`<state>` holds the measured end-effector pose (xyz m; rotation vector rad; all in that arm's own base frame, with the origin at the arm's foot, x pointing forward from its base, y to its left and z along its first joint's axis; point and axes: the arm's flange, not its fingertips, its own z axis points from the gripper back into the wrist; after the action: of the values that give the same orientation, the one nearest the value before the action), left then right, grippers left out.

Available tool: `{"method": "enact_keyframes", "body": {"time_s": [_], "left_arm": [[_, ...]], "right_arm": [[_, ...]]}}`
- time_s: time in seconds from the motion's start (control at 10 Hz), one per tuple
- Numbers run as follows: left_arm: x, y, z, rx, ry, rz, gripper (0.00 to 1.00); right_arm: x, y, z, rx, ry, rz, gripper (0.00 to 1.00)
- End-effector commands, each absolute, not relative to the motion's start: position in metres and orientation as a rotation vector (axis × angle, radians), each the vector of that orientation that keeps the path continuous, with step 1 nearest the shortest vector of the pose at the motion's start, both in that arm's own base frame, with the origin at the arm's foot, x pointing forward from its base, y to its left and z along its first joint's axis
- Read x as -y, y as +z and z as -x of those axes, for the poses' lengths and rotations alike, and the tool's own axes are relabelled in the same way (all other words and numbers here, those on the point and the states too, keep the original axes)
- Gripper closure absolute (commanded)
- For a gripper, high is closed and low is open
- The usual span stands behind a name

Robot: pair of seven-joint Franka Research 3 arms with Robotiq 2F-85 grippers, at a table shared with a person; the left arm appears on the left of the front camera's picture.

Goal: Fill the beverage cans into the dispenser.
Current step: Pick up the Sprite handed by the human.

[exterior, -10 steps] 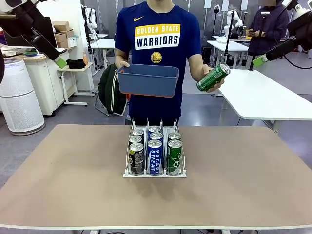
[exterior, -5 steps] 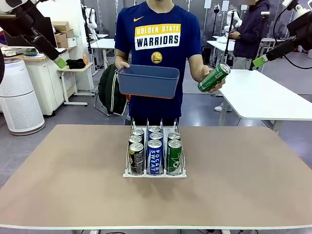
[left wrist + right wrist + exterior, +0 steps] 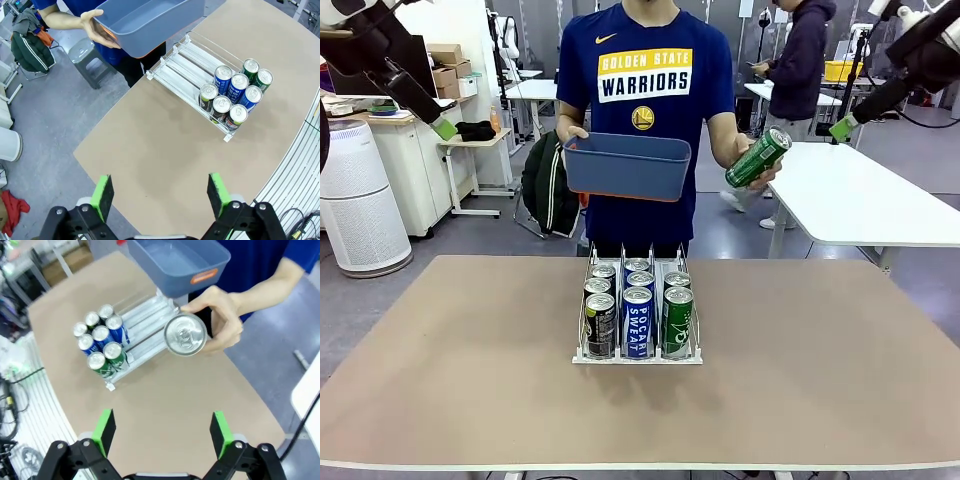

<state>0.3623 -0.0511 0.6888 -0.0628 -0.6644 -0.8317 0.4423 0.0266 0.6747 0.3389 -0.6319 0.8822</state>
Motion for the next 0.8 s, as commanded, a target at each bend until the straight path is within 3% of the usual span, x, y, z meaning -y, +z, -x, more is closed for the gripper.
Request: {"method": "enact_keyframes", "body": {"time_s": [0.0,0.7], "left_arm": [[0.049,0.684,-0.359,0.658,-0.828,0.063,0.00],[0.049,0.684,-0.359,0.658,-0.828,0.063,0.00]], "right_arm": [[-0.036,0.688,-0.464,0.579,0.873,-0.272,0.00],[-0.067,0.682,-0.504,0.553,0.903,-0.188,0.00]]}}
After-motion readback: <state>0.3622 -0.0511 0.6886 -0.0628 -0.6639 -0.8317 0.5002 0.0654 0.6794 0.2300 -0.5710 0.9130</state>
